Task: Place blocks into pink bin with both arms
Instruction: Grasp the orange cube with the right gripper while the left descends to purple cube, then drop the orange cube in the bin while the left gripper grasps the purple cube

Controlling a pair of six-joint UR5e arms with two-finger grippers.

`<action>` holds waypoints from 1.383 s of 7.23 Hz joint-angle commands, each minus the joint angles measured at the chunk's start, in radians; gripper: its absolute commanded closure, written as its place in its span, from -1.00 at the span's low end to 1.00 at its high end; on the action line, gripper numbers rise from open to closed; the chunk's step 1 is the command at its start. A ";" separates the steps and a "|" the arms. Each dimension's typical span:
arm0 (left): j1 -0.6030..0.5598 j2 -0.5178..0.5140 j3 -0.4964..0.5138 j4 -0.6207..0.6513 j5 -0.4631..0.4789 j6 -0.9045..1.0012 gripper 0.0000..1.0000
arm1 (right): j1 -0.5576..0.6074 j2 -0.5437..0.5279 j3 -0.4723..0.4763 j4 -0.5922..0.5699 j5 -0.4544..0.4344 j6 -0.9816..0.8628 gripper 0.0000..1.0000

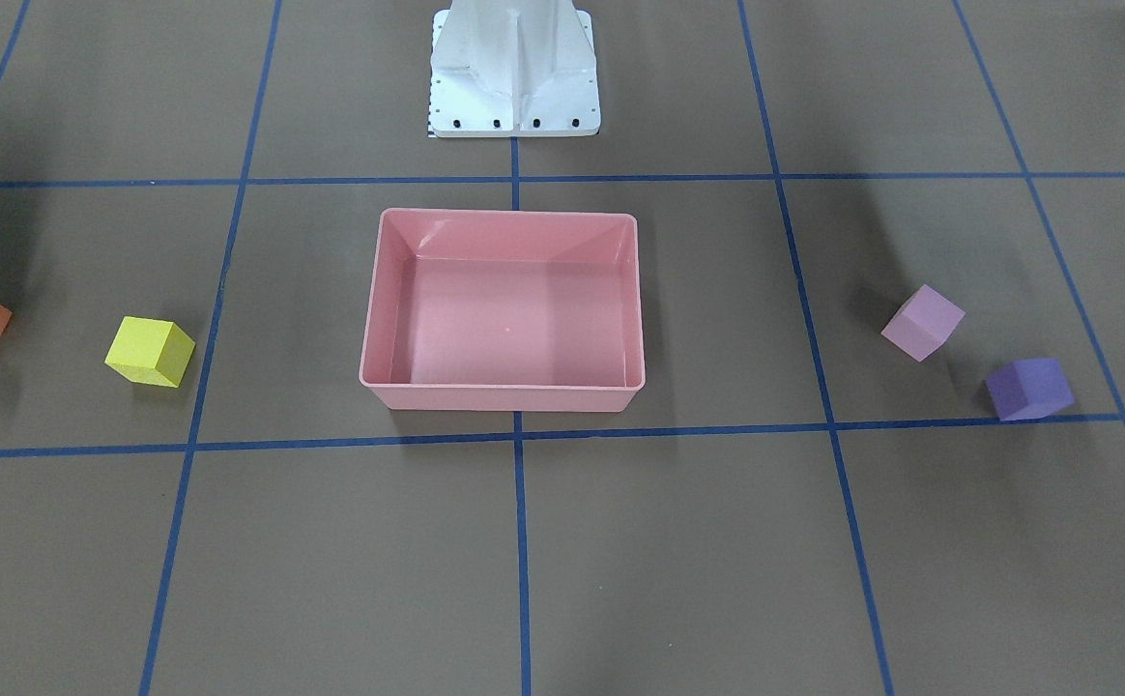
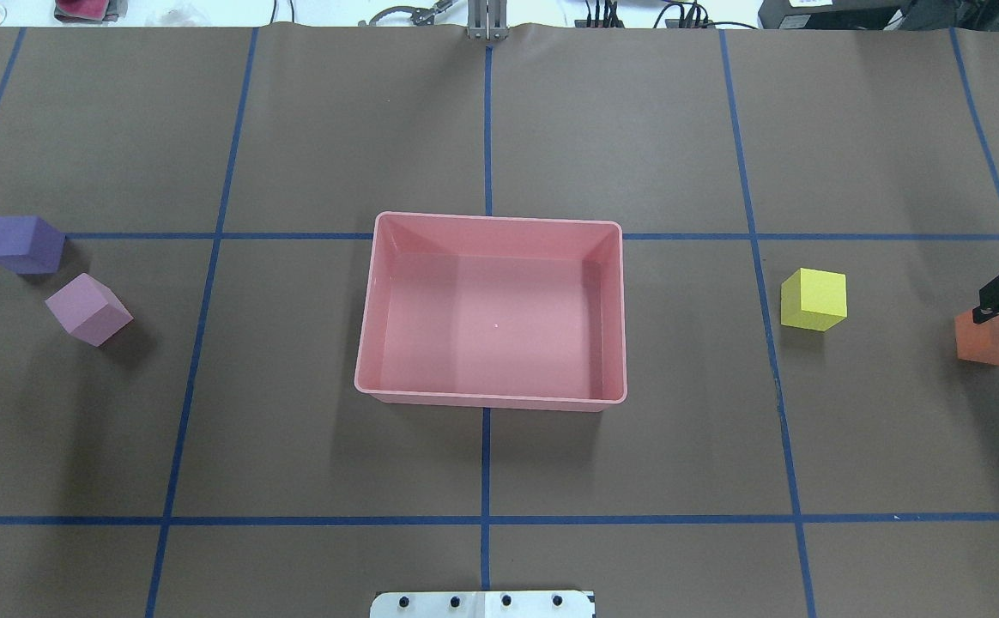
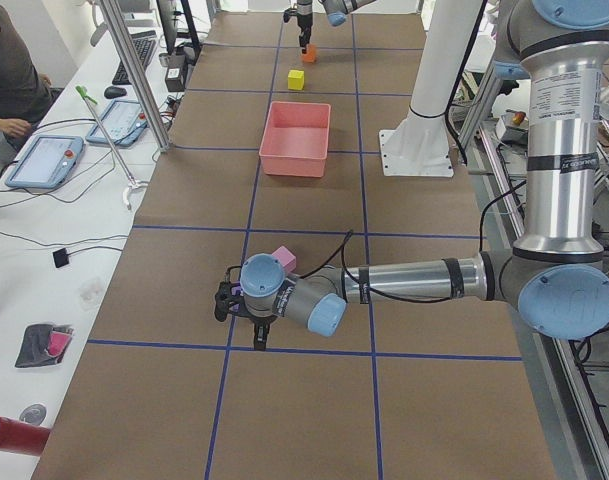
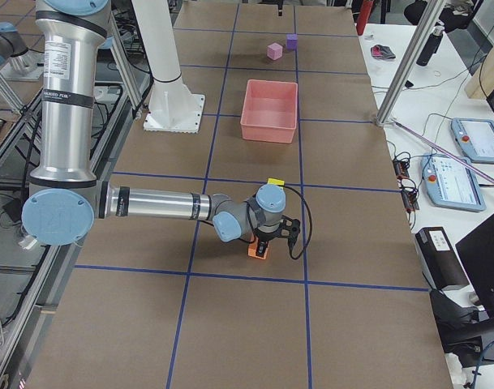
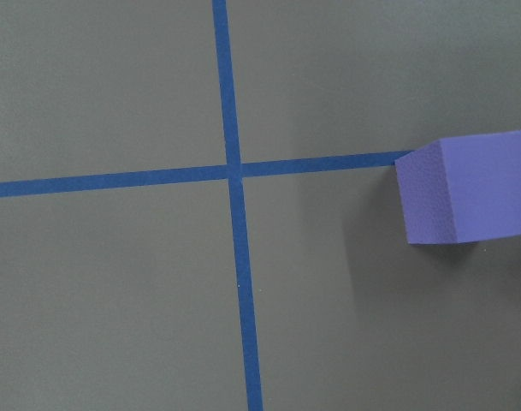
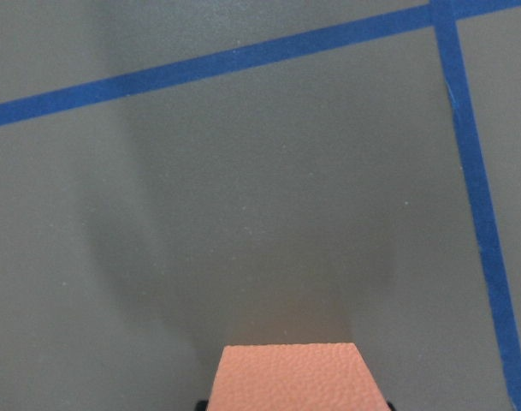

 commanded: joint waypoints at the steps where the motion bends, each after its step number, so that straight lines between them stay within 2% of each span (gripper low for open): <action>1: 0.051 -0.052 -0.015 -0.001 0.033 -0.060 -0.99 | -0.001 0.026 0.051 -0.008 0.008 0.086 1.00; 2: 0.089 -0.081 -0.013 0.002 0.073 -0.100 -0.99 | -0.004 0.065 0.059 -0.009 0.010 0.143 1.00; 3: 0.142 -0.118 -0.007 0.002 0.079 -0.223 -0.99 | -0.009 0.119 0.061 -0.040 0.011 0.186 1.00; 4: 0.208 -0.126 -0.007 0.000 0.169 -0.272 -0.99 | -0.009 0.165 0.082 -0.095 0.019 0.200 1.00; 5: 0.259 -0.129 0.006 -0.003 0.211 -0.293 -0.99 | -0.012 0.210 0.156 -0.199 0.024 0.223 1.00; 6: 0.272 -0.170 0.028 -0.003 0.211 -0.370 -0.99 | -0.027 0.262 0.242 -0.324 0.024 0.255 1.00; 7: 0.305 -0.192 0.058 -0.004 0.213 -0.393 -0.98 | -0.050 0.320 0.287 -0.410 0.022 0.310 1.00; 10: 0.304 -0.178 0.074 -0.003 0.225 -0.303 -0.96 | -0.135 0.435 0.303 -0.422 0.010 0.527 1.00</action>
